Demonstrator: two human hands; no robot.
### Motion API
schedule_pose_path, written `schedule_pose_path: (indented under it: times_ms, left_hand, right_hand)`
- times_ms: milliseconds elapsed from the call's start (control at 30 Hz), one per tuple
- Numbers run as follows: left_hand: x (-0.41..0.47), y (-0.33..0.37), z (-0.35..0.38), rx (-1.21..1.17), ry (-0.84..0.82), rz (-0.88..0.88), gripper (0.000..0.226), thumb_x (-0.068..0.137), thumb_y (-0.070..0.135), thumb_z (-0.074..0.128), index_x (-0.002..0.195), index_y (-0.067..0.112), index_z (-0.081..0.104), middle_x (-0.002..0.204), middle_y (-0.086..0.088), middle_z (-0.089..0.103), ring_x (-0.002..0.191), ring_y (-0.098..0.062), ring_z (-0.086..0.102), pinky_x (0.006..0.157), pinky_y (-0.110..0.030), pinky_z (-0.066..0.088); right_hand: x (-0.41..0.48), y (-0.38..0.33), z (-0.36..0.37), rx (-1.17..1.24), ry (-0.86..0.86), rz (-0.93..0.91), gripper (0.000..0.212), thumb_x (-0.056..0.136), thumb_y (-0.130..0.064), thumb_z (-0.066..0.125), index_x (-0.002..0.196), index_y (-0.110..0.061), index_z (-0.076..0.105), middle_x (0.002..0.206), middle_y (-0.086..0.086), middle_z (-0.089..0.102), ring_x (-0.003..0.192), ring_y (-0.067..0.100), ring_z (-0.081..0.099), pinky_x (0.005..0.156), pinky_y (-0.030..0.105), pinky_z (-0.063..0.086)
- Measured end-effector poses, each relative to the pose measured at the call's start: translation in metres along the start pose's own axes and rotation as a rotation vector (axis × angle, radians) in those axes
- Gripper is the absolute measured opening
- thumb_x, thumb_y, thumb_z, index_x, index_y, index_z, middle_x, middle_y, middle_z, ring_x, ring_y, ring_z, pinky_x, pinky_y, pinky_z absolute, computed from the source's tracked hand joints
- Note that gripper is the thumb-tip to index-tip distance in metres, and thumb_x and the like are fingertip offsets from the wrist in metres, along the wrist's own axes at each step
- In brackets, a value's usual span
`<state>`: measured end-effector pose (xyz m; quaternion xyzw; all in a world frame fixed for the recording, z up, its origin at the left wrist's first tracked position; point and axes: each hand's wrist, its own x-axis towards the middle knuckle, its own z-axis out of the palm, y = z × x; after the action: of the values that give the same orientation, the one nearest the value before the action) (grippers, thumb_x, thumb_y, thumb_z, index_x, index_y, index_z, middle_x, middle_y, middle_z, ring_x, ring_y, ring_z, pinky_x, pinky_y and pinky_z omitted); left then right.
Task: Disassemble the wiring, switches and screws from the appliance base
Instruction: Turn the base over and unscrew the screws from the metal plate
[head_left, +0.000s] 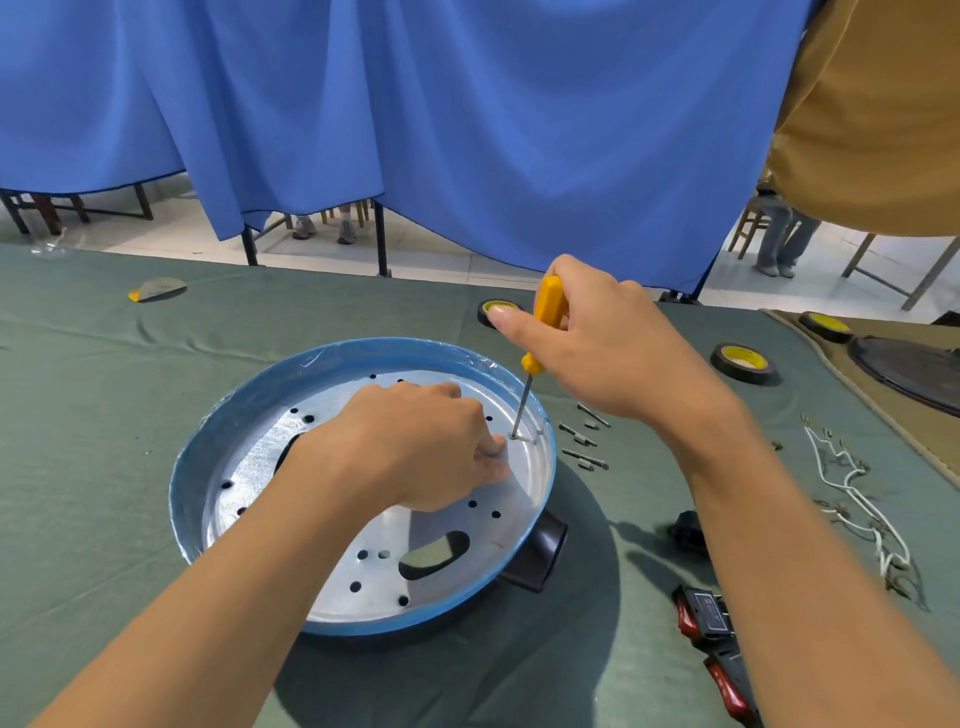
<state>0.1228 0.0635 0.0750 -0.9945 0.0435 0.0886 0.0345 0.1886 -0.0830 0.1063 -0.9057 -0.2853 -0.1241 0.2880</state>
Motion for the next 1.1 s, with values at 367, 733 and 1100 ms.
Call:
schedule_pose_path:
  times_ms: [367, 733, 1100]
  left_hand:
    - [-0.0001, 0.0006, -0.0006, -0.009, -0.001, 0.007, 0.048, 0.095, 0.064, 0.032, 0.134, 0.045, 0.05, 0.105, 0.006, 0.045, 0.103, -0.023, 0.052, 0.086, -0.041, 0.048]
    - [-0.0001, 0.0003, -0.0007, -0.01, -0.008, 0.01, 0.047, 0.094, 0.064, 0.032, 0.135, 0.048, 0.048, 0.102, 0.007, 0.042, 0.104, -0.024, 0.052, 0.085, -0.04, 0.048]
    - [-0.0015, -0.0003, -0.0012, -0.011, -0.03, 0.019, 0.046, 0.095, 0.062, 0.032, 0.136, 0.049, 0.046, 0.1, 0.007, 0.04, 0.105, -0.024, 0.052, 0.086, -0.041, 0.047]
  right_hand:
    - [-0.002, -0.0018, 0.0012, -0.021, 0.046, -0.003, 0.033, 0.09, -0.051, 0.052, 0.088, -0.019, 0.045, 0.076, 0.004, 0.056, 0.075, 0.025, 0.054, 0.06, 0.037, 0.044]
    - [-0.001, -0.0039, 0.0024, 0.012, 0.071, 0.031, 0.038, 0.088, -0.05, 0.054, 0.077, -0.014, 0.048, 0.072, 0.006, 0.059, 0.075, 0.027, 0.057, 0.061, 0.04, 0.048]
    - [-0.0029, -0.0045, 0.0062, 0.008, 0.099, 0.036, 0.039, 0.089, -0.054, 0.053, 0.081, -0.016, 0.045, 0.075, 0.007, 0.06, 0.078, 0.029, 0.058, 0.066, 0.043, 0.049]
